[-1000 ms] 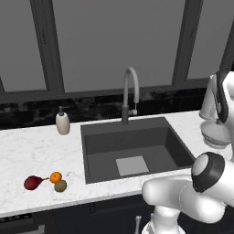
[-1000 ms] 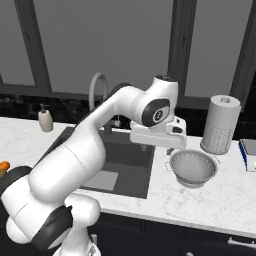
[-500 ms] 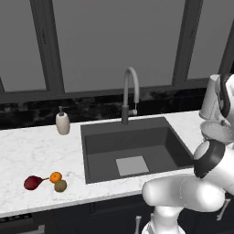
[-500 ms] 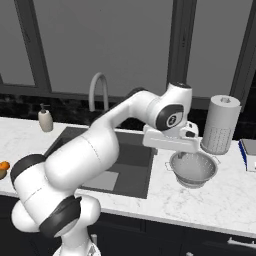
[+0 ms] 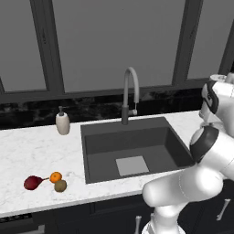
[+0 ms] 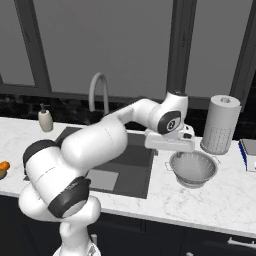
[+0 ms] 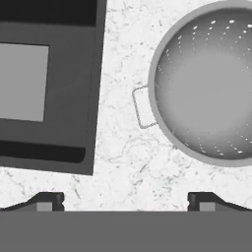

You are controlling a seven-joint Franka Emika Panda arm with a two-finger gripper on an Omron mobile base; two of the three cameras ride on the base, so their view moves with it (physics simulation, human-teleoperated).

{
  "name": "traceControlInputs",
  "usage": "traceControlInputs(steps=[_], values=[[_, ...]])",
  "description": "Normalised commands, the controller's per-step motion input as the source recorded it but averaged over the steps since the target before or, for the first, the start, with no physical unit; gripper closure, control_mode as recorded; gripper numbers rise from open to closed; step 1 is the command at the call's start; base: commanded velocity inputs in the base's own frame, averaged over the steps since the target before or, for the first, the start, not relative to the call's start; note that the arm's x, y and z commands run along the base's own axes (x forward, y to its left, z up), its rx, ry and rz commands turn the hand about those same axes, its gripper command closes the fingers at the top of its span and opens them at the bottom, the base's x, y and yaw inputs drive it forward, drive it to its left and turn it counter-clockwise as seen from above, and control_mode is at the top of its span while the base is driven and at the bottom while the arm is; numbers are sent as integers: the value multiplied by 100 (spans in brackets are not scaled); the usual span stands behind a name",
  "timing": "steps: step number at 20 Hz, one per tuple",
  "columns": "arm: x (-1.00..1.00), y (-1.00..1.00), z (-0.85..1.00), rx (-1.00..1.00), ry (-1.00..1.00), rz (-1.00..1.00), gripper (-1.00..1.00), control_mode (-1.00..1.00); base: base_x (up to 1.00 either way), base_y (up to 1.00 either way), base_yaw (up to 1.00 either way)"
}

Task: Put the colander in the sink, put the tangerine, kiwi, pear in the colander, and turn on the sink faucet and pour water over the colander.

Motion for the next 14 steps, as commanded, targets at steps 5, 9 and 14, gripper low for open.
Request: traceControlInputs(steps=[5, 9, 14], values=[[3, 0, -20, -1, 1, 0, -100, -100, 0, 0, 0], [6, 0, -23, 0, 0, 0, -100, -100, 0, 0, 0], [6, 0, -24, 0, 0, 0, -100, -100, 0, 0, 0]])
